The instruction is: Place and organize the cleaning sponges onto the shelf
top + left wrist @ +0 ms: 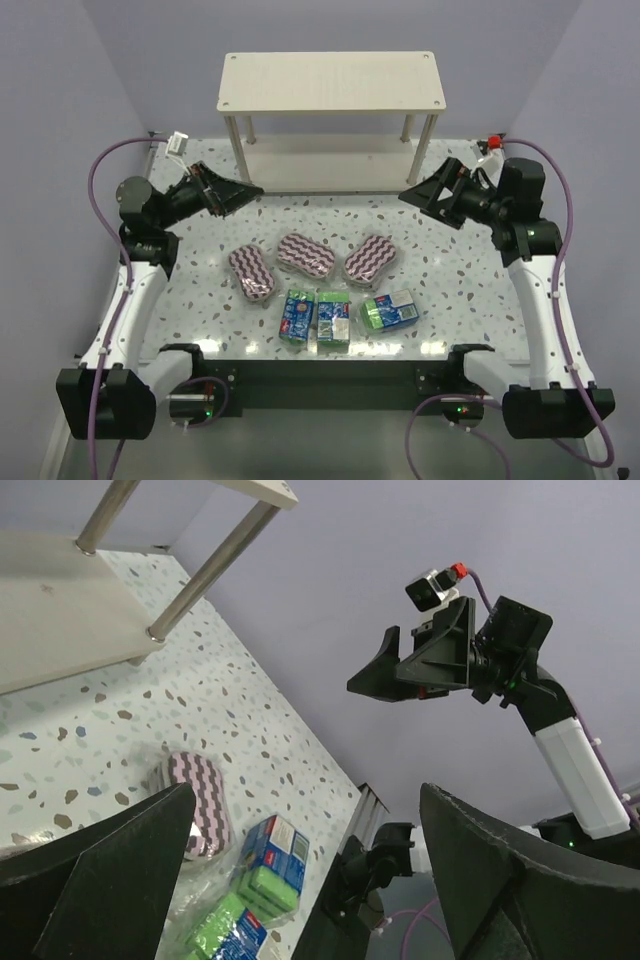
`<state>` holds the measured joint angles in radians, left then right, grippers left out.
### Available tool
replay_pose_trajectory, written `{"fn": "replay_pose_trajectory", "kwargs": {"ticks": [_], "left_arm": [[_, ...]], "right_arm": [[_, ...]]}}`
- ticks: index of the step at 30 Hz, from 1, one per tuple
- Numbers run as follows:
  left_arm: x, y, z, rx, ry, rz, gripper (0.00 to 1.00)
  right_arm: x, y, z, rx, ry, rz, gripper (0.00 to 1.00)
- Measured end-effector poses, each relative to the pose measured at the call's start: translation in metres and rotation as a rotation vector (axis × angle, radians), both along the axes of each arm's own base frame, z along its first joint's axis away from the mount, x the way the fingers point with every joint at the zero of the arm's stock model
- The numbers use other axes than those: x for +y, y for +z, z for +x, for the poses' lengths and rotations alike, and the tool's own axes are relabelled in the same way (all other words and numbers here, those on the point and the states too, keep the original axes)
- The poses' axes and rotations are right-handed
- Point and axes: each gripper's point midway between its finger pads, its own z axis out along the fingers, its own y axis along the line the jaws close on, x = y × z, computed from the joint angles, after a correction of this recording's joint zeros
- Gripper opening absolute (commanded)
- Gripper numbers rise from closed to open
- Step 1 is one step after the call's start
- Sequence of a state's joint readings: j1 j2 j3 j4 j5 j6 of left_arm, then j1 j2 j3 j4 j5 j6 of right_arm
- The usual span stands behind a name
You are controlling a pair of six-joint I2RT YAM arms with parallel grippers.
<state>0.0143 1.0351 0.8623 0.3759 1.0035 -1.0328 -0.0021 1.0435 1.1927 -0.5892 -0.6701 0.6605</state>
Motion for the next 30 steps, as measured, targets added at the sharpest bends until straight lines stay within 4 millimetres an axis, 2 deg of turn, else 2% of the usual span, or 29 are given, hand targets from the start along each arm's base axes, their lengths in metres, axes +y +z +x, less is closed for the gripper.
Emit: {"fn": "replay_pose_trajectory", "kwargs": {"ticks": [4,6,9,12,15,18,19,21,22,24,25,30], "left_arm": [[-0.01,-0.009,-0.001,0.007,-0.031,0.03,1.0],[-0.016,-0.013,-0.001,0.013,-0.047,0.062,1.0],[-0.022,-0.02,0.002,0.011,-0.053,0.121,1.0],[-0.025,-0.03,0.004,0.023,-0.049,0.171,1.0],[-0.025,-0.043,0.008,0.056,-0.033,0.215,1.0],[-0.024,-0.062,0.012,0.106,-0.011,0.265,1.0],[-0.023,-0.068,0.013,0.119,-0.004,0.281,1.0],[-0.022,-0.077,0.014,0.144,0.007,0.303,1.0],[-0.021,-0.081,0.015,0.154,0.012,0.312,1.0],[-0.019,-0.087,0.017,0.17,0.023,0.326,1.0],[-0.018,-0.089,0.019,0.173,0.028,0.332,1.0],[-0.016,-0.095,0.024,0.184,0.045,0.349,1.0]], "right_arm": [[0.004,-0.011,0.0,0.04,0.038,-0.05,0.98],[0.002,-0.023,0.006,0.077,0.031,-0.126,0.98],[0.007,-0.046,0.013,0.146,0.029,-0.288,0.98],[0.021,-0.073,0.012,0.206,0.062,-0.423,0.98],[0.022,-0.101,0.007,0.271,0.046,-0.504,0.93],[0.02,-0.128,-0.002,0.339,0.016,-0.562,0.77],[0.023,-0.136,-0.005,0.356,0.016,-0.575,0.58],[0.032,-0.148,-0.009,0.38,0.024,-0.583,0.4],[0.037,-0.156,-0.011,0.391,0.027,-0.587,0.21],[0.048,-0.168,-0.015,0.417,0.041,-0.589,0.06],[0.053,-0.174,-0.016,0.428,0.047,-0.586,0.0],[0.078,-0.207,-0.025,0.485,0.086,-0.591,0.0]]}}
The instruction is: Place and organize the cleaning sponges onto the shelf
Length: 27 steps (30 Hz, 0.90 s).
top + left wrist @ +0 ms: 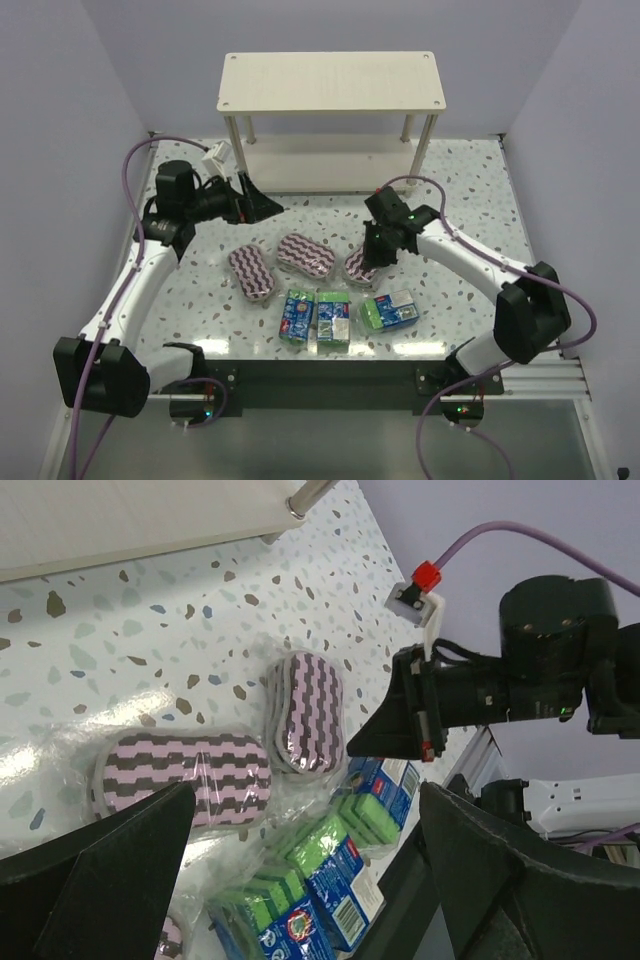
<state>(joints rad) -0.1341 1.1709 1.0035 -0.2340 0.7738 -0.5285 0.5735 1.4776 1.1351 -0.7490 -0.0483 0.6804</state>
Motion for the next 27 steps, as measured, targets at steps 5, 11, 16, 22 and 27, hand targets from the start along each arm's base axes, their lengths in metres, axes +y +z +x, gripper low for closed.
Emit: {"fn": "replay_pose_trajectory", "kwargs": {"ticks": [5,11,16,22,27], "left_arm": [[0.001,-0.006,0.002,0.006,0.006,0.017,1.0],[0.003,-0.011,0.001,0.01,0.004,0.04,1.0],[0.004,-0.013,0.0,0.008,0.002,0.052,1.0],[0.004,-0.013,0.0,0.007,0.002,0.052,1.0],[0.004,-0.014,0.001,0.01,0.001,0.052,1.0]], "right_arm": [[0.029,-0.036,-0.016,0.082,0.064,-0.013,0.0],[0.034,-0.058,-0.025,0.136,0.081,-0.059,0.0],[0.02,-0.067,-0.02,0.148,0.049,-0.131,0.0],[-0.021,-0.067,0.005,0.127,-0.072,-0.229,0.0],[-0.079,-0.063,0.027,0.122,-0.225,-0.309,0.06]]}}
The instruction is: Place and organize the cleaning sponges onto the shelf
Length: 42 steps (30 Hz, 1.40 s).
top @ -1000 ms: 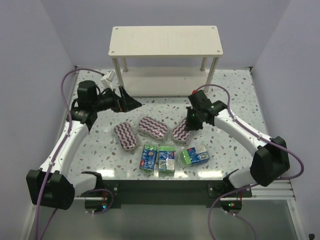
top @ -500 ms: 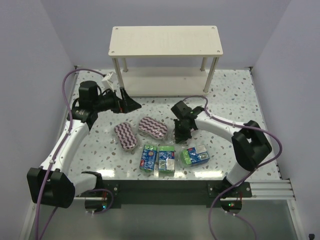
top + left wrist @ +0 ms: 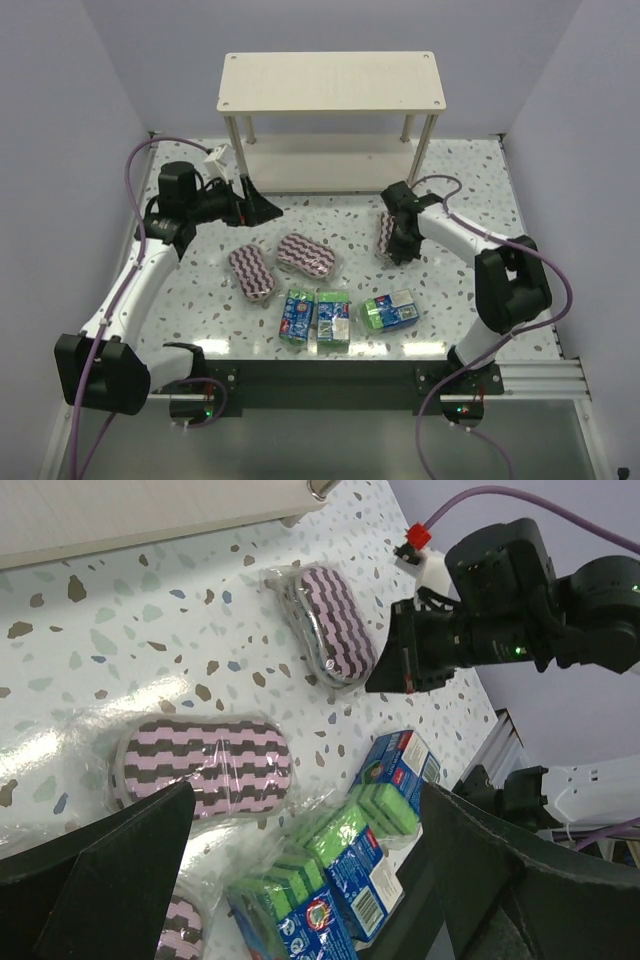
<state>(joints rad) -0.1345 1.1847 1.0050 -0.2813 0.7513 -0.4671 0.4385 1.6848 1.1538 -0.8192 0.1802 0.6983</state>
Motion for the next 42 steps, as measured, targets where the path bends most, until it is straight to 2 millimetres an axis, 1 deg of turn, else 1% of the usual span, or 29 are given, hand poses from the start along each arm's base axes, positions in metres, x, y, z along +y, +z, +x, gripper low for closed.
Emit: {"fn": "replay_pose_trajectory", "kwargs": {"ticks": [1,2,3,4,5,8,12,14,16,20,24,31,34,39,42], "left_arm": [[0.0,-0.001,0.0,0.002,0.0,0.0,1.0],[0.0,-0.002,0.001,0.005,-0.001,0.0,1.0],[0.0,-0.003,0.002,0.011,-0.001,0.001,1.0],[0.0,-0.004,0.002,0.014,-0.001,0.001,1.0],[0.0,-0.005,0.003,0.017,-0.001,0.002,1.0],[-0.001,-0.006,0.003,0.021,-0.001,0.002,1.0],[-0.001,-0.006,0.004,0.018,-0.001,0.002,1.0],[-0.001,-0.005,0.004,0.018,-0.001,0.002,1.0],[-0.001,-0.005,0.004,0.018,-0.001,0.001,1.0],[-0.001,-0.007,0.006,0.026,-0.003,0.001,1.0],[-0.002,-0.009,0.008,0.031,-0.003,0.002,1.0],[-0.002,-0.01,0.009,0.034,-0.003,0.003,1.0],[-0.002,-0.011,0.009,0.038,-0.004,0.004,1.0],[-0.002,-0.011,0.01,0.033,-0.006,0.007,1.0],[-0.002,-0.011,0.01,0.033,-0.006,0.007,1.0]], "right_arm": [[-0.012,0.002,0.004,-0.004,-0.026,-0.019,0.11],[-0.02,0.004,0.006,-0.008,-0.044,-0.033,0.23],[-0.029,0.007,0.01,-0.014,-0.066,-0.049,0.27],[-0.035,0.01,0.012,-0.019,-0.074,-0.061,0.33],[-0.039,0.013,0.013,-0.026,-0.081,-0.07,0.51],[-0.047,0.023,0.013,-0.047,-0.095,-0.088,0.64],[-0.045,0.039,0.01,-0.083,-0.109,-0.055,0.66],[-0.038,0.048,0.009,-0.112,-0.129,0.001,0.66],[-0.029,0.053,0.006,-0.144,-0.163,0.073,0.66],[-0.016,0.047,-0.003,-0.173,-0.262,0.199,0.66],[-0.013,0.039,-0.008,-0.209,-0.395,0.273,0.64],[-0.016,0.05,0.008,-0.345,-0.567,0.353,0.62],[-0.015,0.042,0.014,-0.352,-0.614,0.366,0.61],[-0.016,0.015,0.017,-0.323,-0.668,0.346,0.6],[-0.018,0.006,0.021,-0.328,-0.684,0.328,0.55]]}}
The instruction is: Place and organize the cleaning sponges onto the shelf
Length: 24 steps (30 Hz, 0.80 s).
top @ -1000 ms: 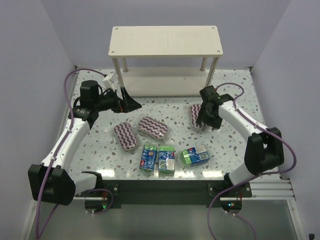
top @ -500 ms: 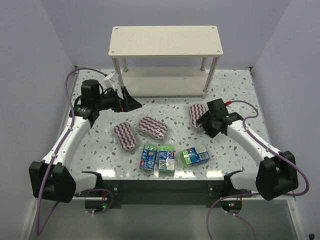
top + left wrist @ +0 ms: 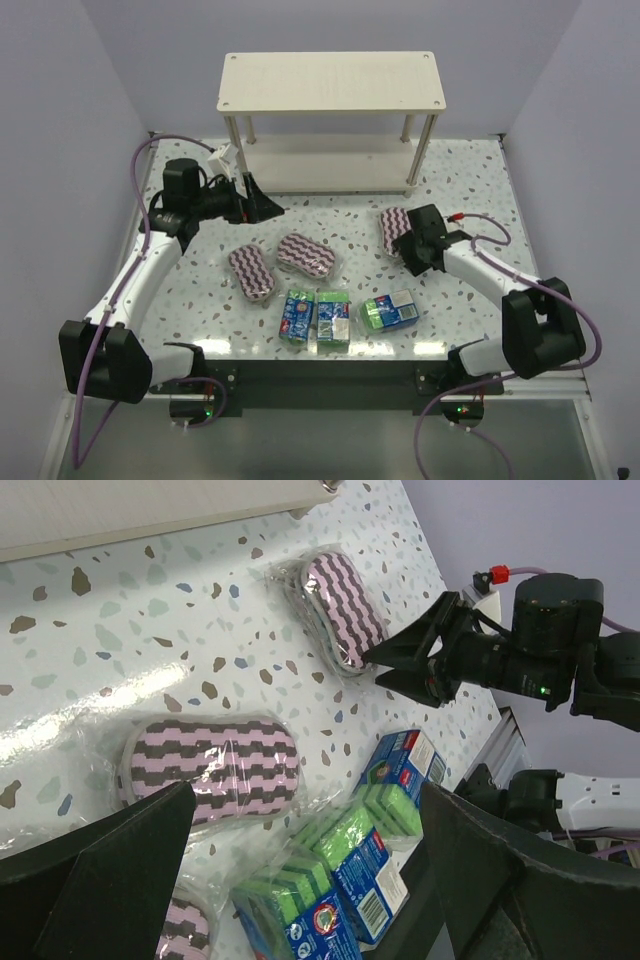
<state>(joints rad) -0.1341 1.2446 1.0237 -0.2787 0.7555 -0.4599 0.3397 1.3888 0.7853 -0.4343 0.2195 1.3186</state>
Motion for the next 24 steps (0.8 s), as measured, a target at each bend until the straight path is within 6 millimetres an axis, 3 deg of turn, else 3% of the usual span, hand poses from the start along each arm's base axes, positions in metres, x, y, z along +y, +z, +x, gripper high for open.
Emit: {"fn": "replay_pose_trajectory", "kwargs": {"ticks": [8,9,10,12,19,24], "left_arm": [[0.0,0.0,0.0,-0.006,-0.003,0.004,1.0],[0.0,0.0,0.0,-0.006,-0.003,0.005,1.0],[0.0,0.0,0.0,-0.006,-0.003,0.004,1.0],[0.0,0.0,0.0,-0.006,-0.002,0.004,1.0],[0.0,0.0,0.0,-0.006,-0.004,0.004,1.0],[0.0,0.0,0.0,-0.006,-0.003,0.004,1.0]], "right_arm": [[0.0,-0.007,0.004,-0.024,-0.004,-0.002,0.3],[-0.002,-0.008,0.003,-0.025,-0.004,-0.008,0.26],[-0.003,-0.009,0.002,-0.025,-0.003,-0.014,0.11],[-0.005,-0.008,0.0,-0.028,0.008,-0.029,0.0],[-0.012,0.0,-0.013,-0.014,0.079,-0.082,0.0],[-0.007,0.03,-0.022,-0.051,0.167,-0.066,0.0]]}}
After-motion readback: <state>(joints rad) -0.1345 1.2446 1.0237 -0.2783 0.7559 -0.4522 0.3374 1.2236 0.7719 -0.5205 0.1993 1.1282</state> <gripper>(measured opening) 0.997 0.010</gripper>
